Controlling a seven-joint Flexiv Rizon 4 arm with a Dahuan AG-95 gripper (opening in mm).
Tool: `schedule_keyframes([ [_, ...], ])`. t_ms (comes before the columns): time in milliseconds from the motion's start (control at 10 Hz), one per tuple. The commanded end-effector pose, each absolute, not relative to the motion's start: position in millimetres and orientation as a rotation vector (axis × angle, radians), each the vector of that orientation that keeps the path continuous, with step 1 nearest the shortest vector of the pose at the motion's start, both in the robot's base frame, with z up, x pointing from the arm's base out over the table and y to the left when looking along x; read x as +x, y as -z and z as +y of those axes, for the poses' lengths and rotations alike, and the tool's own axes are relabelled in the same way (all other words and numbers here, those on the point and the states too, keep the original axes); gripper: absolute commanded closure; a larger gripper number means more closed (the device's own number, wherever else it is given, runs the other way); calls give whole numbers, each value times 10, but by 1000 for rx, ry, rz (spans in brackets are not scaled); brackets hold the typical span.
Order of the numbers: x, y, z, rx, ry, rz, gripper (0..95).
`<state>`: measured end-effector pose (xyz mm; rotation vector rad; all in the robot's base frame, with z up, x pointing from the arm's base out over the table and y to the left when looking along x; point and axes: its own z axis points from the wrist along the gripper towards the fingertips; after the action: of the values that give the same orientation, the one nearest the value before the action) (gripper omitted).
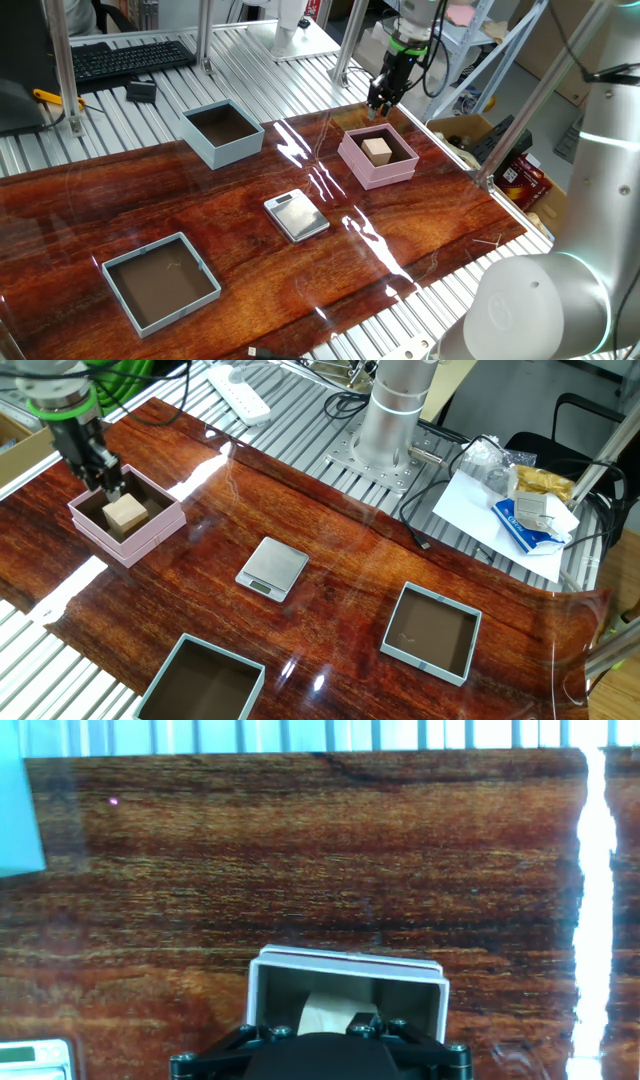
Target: Move an object from one box to another
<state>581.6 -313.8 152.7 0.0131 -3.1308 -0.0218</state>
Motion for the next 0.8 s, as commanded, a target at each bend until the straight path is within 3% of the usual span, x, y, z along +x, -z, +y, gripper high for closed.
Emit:
schedule_keyframes([
  [100, 5844, -1557, -3176, 43, 20, -3143, 570],
  [800, 5870, -1813, -3299, 14, 18, -3102, 570],
])
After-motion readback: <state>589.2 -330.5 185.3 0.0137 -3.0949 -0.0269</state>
